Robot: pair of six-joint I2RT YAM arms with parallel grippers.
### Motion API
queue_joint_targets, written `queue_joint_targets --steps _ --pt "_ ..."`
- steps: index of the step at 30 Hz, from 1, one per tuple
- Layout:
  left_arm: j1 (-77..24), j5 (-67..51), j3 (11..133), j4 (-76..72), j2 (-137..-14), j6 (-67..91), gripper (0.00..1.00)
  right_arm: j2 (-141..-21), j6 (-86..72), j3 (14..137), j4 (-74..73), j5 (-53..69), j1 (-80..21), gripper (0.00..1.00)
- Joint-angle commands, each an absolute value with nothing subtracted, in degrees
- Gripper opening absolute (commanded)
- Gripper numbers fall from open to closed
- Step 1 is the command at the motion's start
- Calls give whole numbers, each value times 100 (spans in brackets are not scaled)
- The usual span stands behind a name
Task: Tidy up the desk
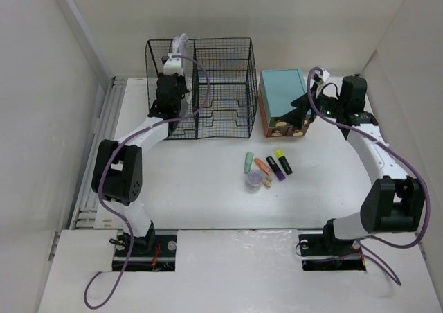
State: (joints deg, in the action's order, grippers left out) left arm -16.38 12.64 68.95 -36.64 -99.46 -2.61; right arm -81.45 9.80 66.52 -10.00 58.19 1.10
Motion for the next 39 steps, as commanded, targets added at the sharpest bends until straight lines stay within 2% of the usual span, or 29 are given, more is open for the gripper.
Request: queue_joint_targets --steps 1,20,21,23,24,25,27,30,37,39 --pt "-1617 1336 6637 -5712 -9808 -237 0 -8244 1169 6829 -1001 6196 141 100" --pt "-1512 1389 6952 -5749 -10362 0 0 -8402 1380 6882 -1213 6302 141 100" --pt "-1512 1441 6883 -5748 -10362 52 4 -8402 1380 6882 -1213 6302 141 100" --pt "-1512 1441 6882 -5687 -10362 53 35 -8402 1380 6882 -1213 6302 141 100" --pt "-1512 1441 6830 -5687 -10310 53 46 -8402 1380 6882 -1213 6302 141 100" --pt "-1512 1441 6829 -5687 -10310 53 68 -8402 1380 6882 -1213 6302 141 100" --pt "-1512 1503 6829 -5616 -10117 1 83 -8402 1380 6935 -1265 6302 141 100" --pt "-1512 1503 6881 -5494 -9889 0 92 -8350 1433 6935 -1266 6179 141 100" --pt "-1766 1836 6996 -5028 -8562 0 92 -8025 1872 7207 -1679 5178 141 100" --pt "-1819 1890 7049 -4616 -8035 191 80 -7832 1925 7207 -1679 4644 141 100"
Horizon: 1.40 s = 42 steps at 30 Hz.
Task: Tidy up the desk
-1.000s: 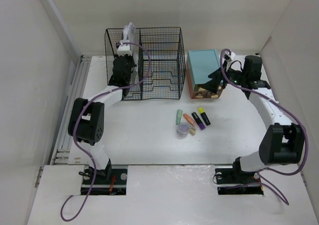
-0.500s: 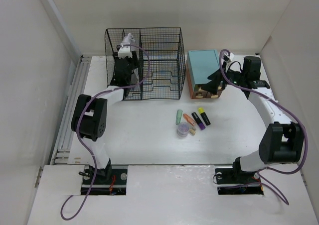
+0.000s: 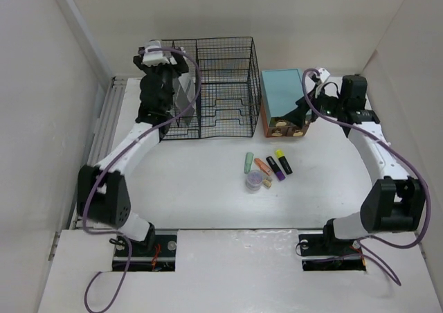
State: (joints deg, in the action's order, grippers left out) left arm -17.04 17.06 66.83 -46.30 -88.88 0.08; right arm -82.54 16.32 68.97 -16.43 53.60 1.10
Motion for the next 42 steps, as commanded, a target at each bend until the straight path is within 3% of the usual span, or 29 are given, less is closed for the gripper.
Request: queue_joint_targets --steps 1,2,3,4,5,6,7,8,9,10,12,13,19,22,31,42 --pt "-1872 1890 7049 -4458 -7842 350 68 -7761 1986 7207 -1679 4493 141 91" --pt "-1872 1942 7049 -3734 -7248 795 12 -7552 1986 7155 -1679 4126 141 44" --pt "-1872 1942 7049 -3727 -7242 800 0 -7550 1986 7154 -1679 3965 141 44" --pt "-1872 1942 7049 -3422 -7068 1339 0 -7463 2039 7102 -1679 3807 141 14" --pt "-1872 1786 7049 -3123 -6884 1614 0 -7366 2039 7023 -1679 3658 141 2" --pt "-1872 1384 7049 -2511 -6569 1904 0 -7122 2109 6761 -1679 3526 141 11" --pt "-1872 1154 6988 -2148 -6409 2142 0 -6989 2222 6602 -1679 3263 -25 35" --pt "-1872 873 6987 -1823 -6268 2414 9 -6866 2302 6427 -1679 3095 -131 64" --pt "-1872 513 6657 -1532 -5919 2722 27 -6742 2303 6059 -1731 2937 -245 95" --pt "-1872 -204 6471 -1434 -5741 2725 48 -6567 2303 5873 -1731 2692 -333 100" --pt "-1872 -631 6058 -1232 -5354 2725 77 -6513 2058 5539 -1784 2549 -466 100" --pt "-1924 -868 5629 -1013 -4970 2725 80 -6513 1978 5250 -1784 2497 -527 100" --pt "-1925 -1257 4247 -772 -3624 2953 82 -6890 751 5132 -1293 1646 -773 100" --pt "-1925 -1388 3622 -1071 -3323 3286 82 -7373 239 5202 -916 1626 -826 93" --pt "-1978 -1661 3665 -949 -3454 3296 82 -9201 -843 5889 -520 2363 -888 89" --pt "-1978 -1617 3718 -1002 -3612 3190 82 -9272 -1529 6021 289 2409 -835 87"
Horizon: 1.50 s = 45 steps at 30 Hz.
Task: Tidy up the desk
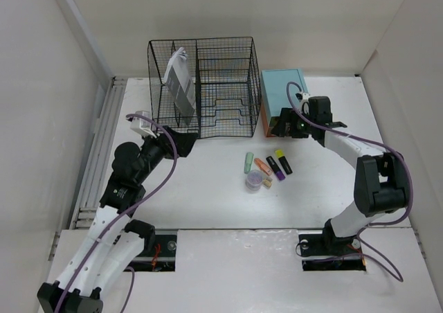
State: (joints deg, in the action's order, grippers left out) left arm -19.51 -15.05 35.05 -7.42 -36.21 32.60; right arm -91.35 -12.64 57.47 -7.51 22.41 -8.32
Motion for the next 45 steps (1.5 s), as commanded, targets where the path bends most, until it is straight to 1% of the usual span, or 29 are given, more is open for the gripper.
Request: queue_joint_targets --steps 1,9,14,17,21,28,30,31,45 --pt "-1978 -1617 3718 -1002 -3612 3190 82 -9272 -1642 5933 360 2408 -835 87" --pt "-1978 -1617 3718 -1002 -3612 3138 82 -8930 -2092 5309 1510 1601 -940 83" --pt "-1978 -1617 3718 -1002 -3560 3085 82 -8815 -2268 4993 2327 1230 -1072 77" --pt "-1978 -1617 3718 -1002 -3560 3085 82 -8613 -2215 4816 2662 1003 -1344 74" --pt "-1978 -1617 3718 -1002 -3560 3085 82 -8359 -2083 4694 2785 835 -1494 71" --pt "-1978 -1617 3718 -1002 -3560 3085 82 -8086 -2030 4632 2848 299 -1600 69" --pt "-1978 -1617 3718 -1002 -3560 3085 82 -8086 -2030 4579 2848 168 -1600 65" --pt "-1978 -1617 3718 -1002 -3560 3085 82 -8086 -2030 4579 2848 115 -1600 65" --pt "-1978 -1564 3718 -940 -3454 3085 82 -8534 -1978 4693 2329 352 -1547 63"
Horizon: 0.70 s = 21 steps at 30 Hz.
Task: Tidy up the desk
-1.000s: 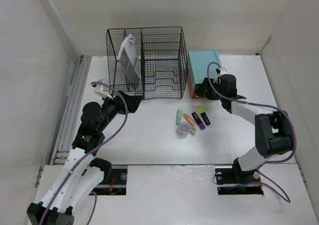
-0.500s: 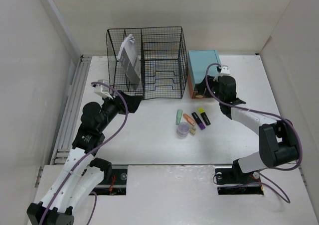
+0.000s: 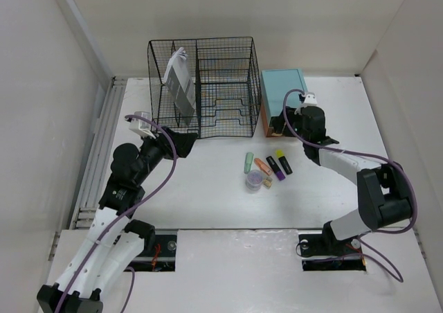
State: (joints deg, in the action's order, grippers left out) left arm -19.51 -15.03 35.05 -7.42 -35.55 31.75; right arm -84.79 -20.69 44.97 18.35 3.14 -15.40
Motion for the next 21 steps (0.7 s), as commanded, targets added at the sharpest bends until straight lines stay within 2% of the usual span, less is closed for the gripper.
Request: queue_joint_targets --steps 1,6,10,11,15,21 --pt "-1978 -1564 3718 -940 -3454 3085 82 -8534 -1978 4693 2329 352 -1547 63" --pt "-1978 -1564 3718 -940 -3454 3085 82 -8657 -1978 4816 2329 238 -1547 63" --pt "-1978 -1564 3718 -940 -3454 3085 82 -8789 -1978 4878 2329 237 -1547 51" --pt "-1978 -1564 3718 -940 -3454 3085 82 -8789 -1925 4878 2329 185 -1547 45" --pt "-1978 -1564 3718 -940 -3454 3085 82 -8702 -1873 4764 2329 185 -1547 34" --pt "-1978 -1564 3718 -940 -3401 3032 82 -8262 -1749 4535 2005 457 -1547 33"
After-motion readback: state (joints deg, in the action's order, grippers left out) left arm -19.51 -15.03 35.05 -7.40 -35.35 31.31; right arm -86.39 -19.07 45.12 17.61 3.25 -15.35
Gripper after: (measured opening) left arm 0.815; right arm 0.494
